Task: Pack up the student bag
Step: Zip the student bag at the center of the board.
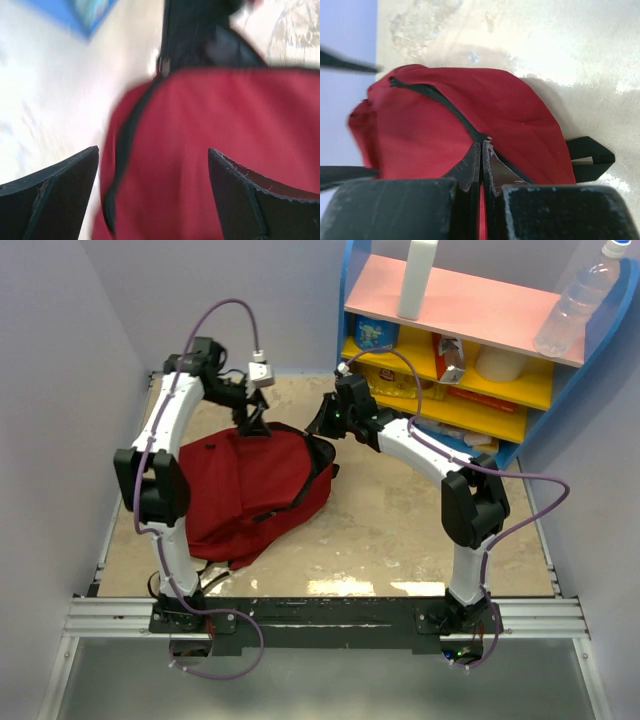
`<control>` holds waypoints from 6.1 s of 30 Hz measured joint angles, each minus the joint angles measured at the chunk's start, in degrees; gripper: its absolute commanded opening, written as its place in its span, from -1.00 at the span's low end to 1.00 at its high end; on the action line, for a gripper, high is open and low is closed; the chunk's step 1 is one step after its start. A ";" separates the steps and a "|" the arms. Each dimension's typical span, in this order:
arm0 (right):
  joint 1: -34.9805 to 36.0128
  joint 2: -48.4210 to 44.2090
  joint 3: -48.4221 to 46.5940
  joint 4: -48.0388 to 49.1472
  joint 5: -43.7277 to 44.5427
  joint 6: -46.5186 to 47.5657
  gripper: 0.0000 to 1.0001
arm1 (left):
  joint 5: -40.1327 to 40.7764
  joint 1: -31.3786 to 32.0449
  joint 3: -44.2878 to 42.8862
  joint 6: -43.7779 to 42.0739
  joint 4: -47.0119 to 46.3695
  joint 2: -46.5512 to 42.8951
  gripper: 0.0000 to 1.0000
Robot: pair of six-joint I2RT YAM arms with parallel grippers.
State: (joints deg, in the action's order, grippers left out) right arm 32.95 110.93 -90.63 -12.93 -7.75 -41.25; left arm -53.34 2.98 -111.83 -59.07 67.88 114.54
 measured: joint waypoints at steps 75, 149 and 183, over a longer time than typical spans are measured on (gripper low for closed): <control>-3.04 -7.93 9.66 2.03 1.36 3.39 -1.00 | 26.34 9.99 -4.68 20.90 -24.98 7.56 -1.00; -0.70 -6.34 4.00 -0.26 -2.32 3.54 -1.00 | 13.81 14.49 -13.99 -17.11 -1.62 11.17 -0.47; 0.76 -7.74 5.09 -0.37 -1.77 3.98 -1.00 | 17.51 16.04 -12.79 -17.90 -4.28 11.21 -1.00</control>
State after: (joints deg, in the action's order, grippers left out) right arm 33.71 103.20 -85.54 -13.30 -9.52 -37.28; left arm -35.83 19.03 -124.62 -76.97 63.59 125.75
